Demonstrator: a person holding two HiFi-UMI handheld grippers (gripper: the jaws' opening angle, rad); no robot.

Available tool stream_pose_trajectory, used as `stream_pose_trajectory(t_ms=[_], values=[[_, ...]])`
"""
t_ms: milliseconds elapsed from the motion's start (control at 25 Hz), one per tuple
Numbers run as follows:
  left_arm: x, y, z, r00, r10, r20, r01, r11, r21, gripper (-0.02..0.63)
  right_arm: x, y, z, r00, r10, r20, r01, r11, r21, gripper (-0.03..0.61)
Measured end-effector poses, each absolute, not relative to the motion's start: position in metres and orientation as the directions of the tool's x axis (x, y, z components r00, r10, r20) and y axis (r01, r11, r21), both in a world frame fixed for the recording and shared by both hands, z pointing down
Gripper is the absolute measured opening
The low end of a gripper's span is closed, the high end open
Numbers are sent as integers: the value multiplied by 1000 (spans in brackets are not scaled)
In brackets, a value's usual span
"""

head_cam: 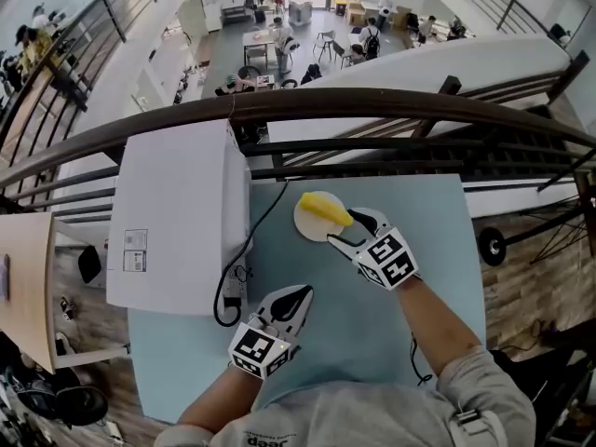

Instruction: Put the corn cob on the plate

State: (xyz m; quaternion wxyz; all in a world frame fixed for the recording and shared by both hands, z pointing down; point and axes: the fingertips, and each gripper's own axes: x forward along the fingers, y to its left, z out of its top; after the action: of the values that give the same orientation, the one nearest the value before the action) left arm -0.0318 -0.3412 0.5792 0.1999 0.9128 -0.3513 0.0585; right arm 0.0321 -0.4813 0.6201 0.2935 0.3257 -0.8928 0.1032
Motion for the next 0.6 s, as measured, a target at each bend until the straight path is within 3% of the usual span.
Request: stream_pose_trajectory(t_ms=[240,600], values=[[-55,-308,539,721,-658,217,-691,-656,304,9,34,-441,578,-627,-527,574,-644,765,-1,256],[-141,-258,514,672,-722,164,-734,-620,279,9,-5,-374,540,-647,-551,527,-639,769,20,68]])
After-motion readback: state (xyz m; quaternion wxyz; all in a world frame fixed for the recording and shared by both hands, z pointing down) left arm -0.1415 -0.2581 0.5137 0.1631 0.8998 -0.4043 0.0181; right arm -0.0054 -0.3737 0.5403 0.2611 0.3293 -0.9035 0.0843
